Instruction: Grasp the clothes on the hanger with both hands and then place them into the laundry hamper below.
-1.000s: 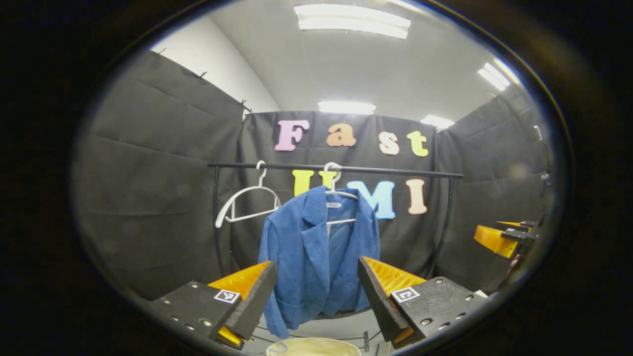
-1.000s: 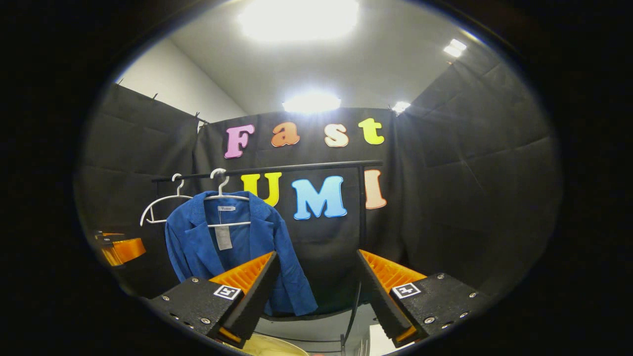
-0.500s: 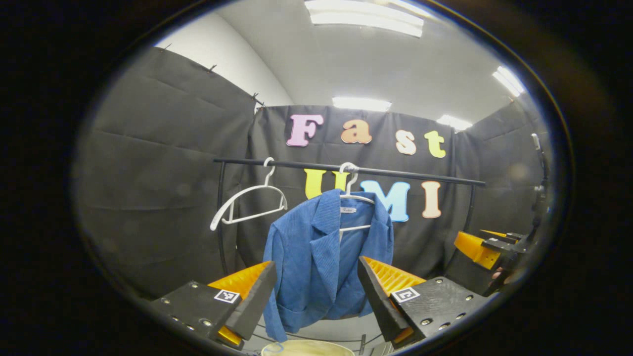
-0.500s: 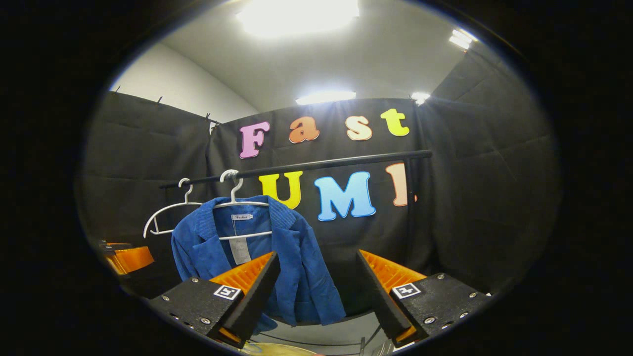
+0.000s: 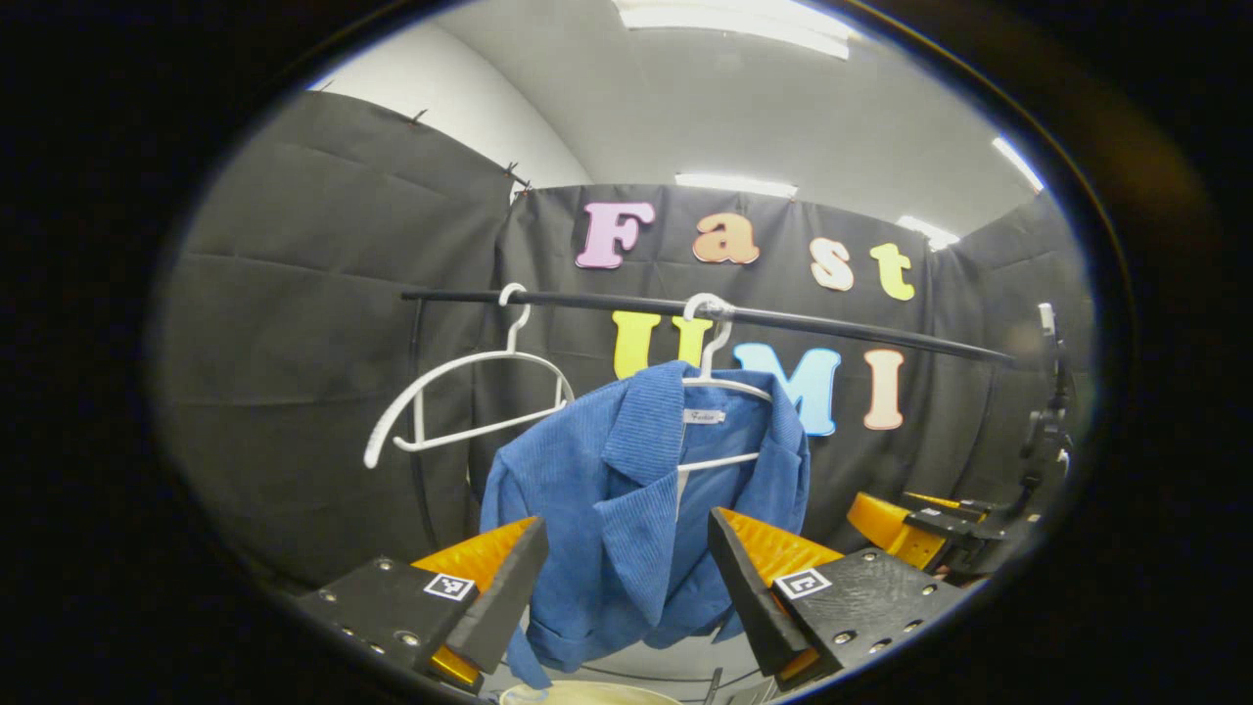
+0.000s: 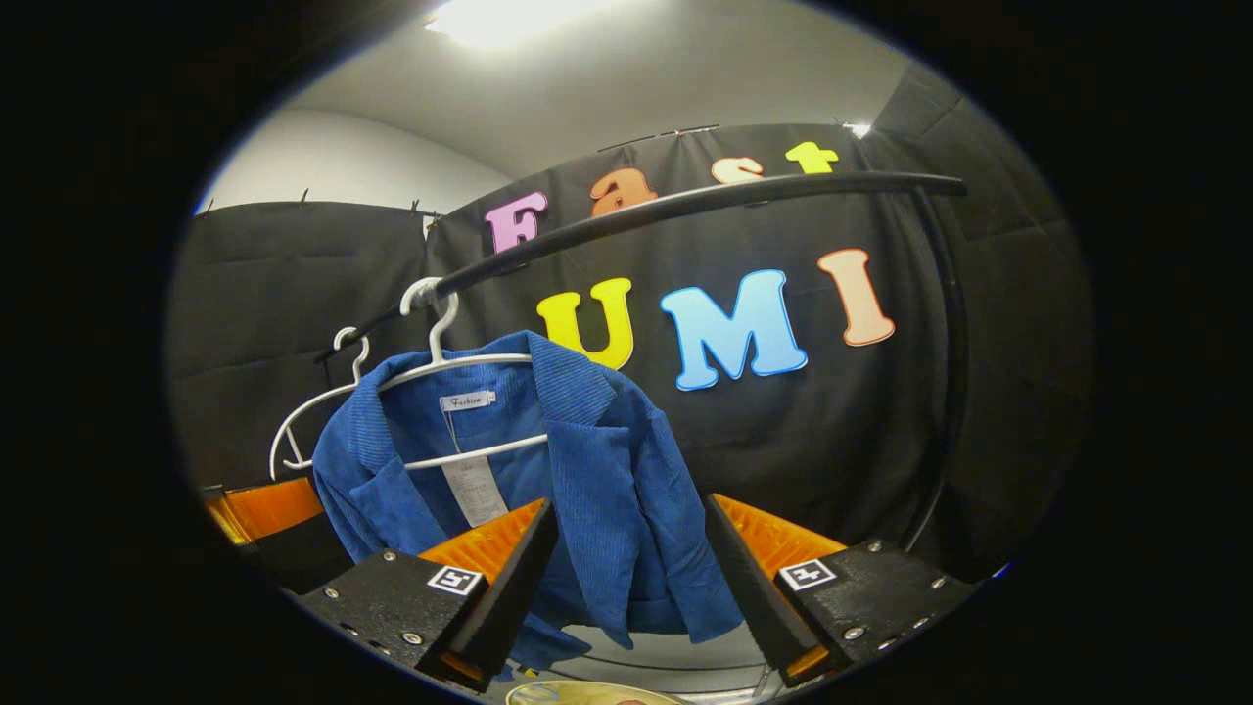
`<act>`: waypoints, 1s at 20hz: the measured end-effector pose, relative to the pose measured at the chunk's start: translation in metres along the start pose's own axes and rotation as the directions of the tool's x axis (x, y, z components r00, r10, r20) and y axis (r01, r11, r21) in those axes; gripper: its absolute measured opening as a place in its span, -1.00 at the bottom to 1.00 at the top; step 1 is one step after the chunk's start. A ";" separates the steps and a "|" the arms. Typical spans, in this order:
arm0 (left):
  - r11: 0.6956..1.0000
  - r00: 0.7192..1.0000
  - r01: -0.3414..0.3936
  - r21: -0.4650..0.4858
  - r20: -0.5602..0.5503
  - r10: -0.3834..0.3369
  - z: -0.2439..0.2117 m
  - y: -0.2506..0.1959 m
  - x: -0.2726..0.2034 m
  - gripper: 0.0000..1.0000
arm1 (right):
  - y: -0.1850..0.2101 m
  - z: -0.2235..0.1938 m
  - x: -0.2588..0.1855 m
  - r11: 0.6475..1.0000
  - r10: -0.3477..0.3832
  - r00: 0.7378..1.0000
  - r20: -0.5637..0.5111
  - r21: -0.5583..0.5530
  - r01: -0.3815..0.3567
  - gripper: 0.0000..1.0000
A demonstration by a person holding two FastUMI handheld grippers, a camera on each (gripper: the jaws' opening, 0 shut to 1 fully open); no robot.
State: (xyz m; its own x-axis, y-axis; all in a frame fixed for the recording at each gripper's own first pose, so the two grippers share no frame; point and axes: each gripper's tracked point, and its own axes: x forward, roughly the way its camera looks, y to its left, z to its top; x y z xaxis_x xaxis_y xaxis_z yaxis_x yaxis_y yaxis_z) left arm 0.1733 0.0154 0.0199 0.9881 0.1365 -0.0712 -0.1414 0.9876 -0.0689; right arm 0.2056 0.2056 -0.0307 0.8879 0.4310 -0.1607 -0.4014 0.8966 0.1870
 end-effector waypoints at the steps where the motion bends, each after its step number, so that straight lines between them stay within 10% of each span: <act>1: 1.000 1.000 0.001 -0.002 -0.004 -0.001 -0.001 -0.004 0.008 0.87 | 0.000 -0.003 0.010 1.000 0.013 1.000 -0.018 0.012 -0.012 0.89; 20: 0.982 0.977 -0.187 0.003 -0.099 0.187 -0.033 -0.002 0.112 0.89 | 0.036 -0.015 0.105 0.973 0.221 0.972 -0.079 0.087 -0.214 0.90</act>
State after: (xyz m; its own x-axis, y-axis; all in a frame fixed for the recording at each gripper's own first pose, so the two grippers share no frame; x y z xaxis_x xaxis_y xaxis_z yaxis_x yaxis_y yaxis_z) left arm 0.2824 0.0265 -0.0208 0.9333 0.3099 -0.1813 -0.3237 0.9448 -0.0514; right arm 0.2808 0.2841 -0.0550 0.7568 0.6249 -0.1914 -0.5607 0.7713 0.3011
